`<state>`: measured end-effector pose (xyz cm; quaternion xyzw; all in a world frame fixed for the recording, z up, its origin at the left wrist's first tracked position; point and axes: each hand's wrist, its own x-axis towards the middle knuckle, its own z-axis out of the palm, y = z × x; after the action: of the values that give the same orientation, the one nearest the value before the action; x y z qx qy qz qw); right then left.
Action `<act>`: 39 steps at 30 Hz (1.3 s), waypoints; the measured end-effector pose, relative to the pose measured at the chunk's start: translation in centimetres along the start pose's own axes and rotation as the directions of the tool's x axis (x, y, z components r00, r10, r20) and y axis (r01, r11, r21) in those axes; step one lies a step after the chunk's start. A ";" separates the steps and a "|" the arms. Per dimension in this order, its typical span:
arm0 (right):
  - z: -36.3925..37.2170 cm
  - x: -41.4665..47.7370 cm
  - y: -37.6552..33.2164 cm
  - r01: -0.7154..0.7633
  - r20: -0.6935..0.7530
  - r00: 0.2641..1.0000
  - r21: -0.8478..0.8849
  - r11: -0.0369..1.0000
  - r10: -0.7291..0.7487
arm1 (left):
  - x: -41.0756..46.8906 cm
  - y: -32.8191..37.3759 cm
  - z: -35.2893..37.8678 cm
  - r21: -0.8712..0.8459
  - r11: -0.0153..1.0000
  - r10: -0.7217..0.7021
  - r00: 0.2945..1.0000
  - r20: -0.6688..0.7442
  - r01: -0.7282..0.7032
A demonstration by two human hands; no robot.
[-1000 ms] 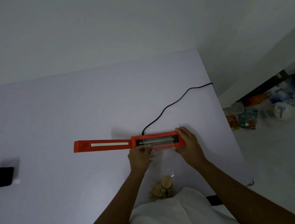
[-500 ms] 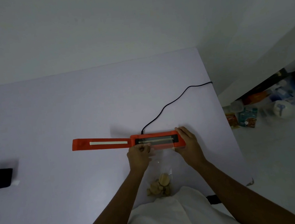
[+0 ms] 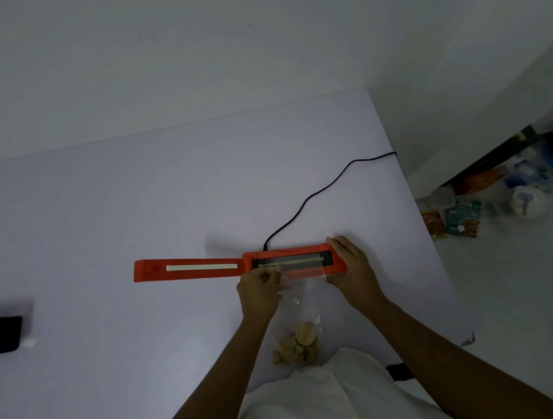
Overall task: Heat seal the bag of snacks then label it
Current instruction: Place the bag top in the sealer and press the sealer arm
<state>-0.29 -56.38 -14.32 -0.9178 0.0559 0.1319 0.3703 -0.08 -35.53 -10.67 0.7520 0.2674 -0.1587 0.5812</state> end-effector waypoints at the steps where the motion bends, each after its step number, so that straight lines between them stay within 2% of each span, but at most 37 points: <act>1: 0.0 0.0 0.0 0.002 0.001 1.000 0.005 1.000 -0.002 | 0.1 -0.1 0.0 0.012 1.000 0.007 1.000 -0.001 -0.007; 20: -0.3 0.1 -0.4 -0.002 0.005 1.000 0.008 1.000 0.002 | 0.4 -0.5 0.2 0.176 0.980 0.094 0.996 0.010 -0.094; 27: -0.4 0.1 -0.6 -0.006 0.004 1.000 0.023 1.000 0.006 | 0.7 -0.1 0.1 0.090 0.996 0.030 0.997 -0.070 -0.023; 39: -0.2 0.2 -0.4 0.002 -0.009 1.000 0.047 0.999 -0.001 | 1.3 0.6 0.6 0.158 0.987 0.046 0.987 -0.152 -0.022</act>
<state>0.02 -56.21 -14.02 -0.9095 0.0601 0.1261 0.3916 1.42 -35.88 -11.06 0.8098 0.2857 -0.1105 0.5005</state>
